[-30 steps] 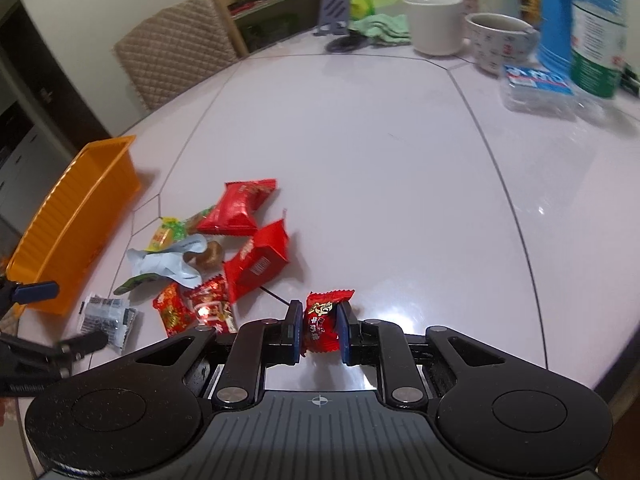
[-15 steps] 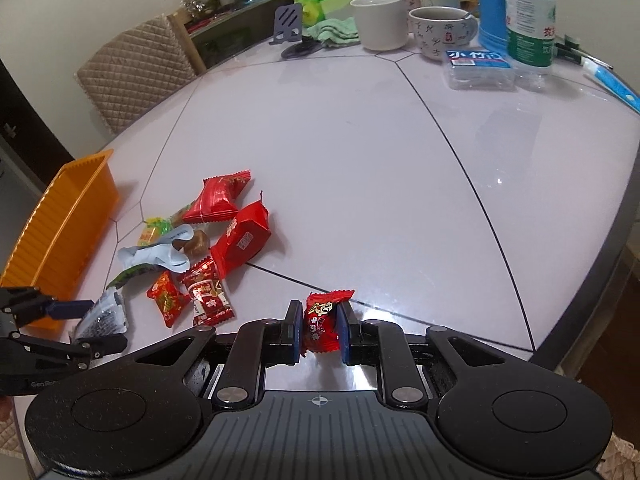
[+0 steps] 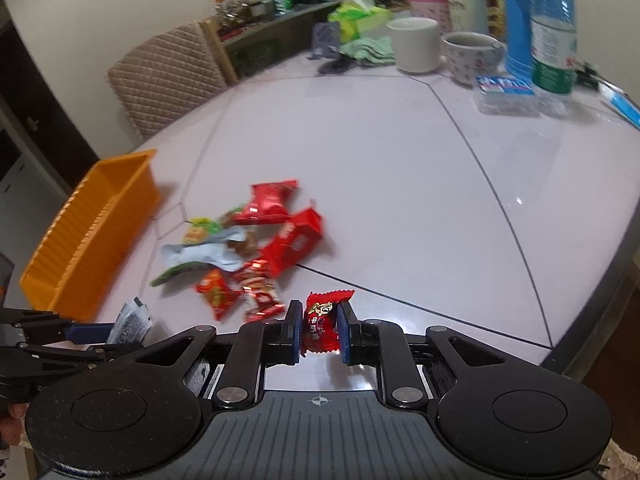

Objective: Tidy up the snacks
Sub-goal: 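Carry both snacks over the orange tray and open both tools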

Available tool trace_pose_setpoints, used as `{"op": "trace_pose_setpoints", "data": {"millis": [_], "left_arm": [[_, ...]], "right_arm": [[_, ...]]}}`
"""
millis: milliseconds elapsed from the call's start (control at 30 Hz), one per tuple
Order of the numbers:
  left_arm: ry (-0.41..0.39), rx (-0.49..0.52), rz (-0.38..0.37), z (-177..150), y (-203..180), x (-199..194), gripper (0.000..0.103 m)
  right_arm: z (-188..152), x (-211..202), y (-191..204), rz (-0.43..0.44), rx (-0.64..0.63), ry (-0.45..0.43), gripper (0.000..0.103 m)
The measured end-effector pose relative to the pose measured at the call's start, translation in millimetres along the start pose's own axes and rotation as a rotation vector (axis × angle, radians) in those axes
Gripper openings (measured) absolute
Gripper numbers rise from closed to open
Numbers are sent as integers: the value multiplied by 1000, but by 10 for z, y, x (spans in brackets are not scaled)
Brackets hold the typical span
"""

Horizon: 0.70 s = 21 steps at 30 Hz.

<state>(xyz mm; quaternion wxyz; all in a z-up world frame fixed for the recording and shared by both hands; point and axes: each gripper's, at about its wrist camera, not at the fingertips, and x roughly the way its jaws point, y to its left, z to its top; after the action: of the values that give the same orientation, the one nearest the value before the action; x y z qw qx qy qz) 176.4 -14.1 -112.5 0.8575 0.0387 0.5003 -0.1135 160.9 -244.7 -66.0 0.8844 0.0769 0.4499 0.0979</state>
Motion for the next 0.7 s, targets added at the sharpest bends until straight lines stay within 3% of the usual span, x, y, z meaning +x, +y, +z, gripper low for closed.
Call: {"op": "trace_pose_setpoints", "data": {"millis": [133, 400, 700], "left_arm": [[-50, -86, 7, 46, 163, -316, 37], [-148, -230, 100, 124, 813, -833, 38], [-176, -313, 192, 201, 1589, -978, 38]], "right_arm": [[48, -37, 234, 52, -47, -17, 19], [211, 84, 964, 190, -159, -37, 19], [446, 482, 1913, 348, -229, -52, 18]]}}
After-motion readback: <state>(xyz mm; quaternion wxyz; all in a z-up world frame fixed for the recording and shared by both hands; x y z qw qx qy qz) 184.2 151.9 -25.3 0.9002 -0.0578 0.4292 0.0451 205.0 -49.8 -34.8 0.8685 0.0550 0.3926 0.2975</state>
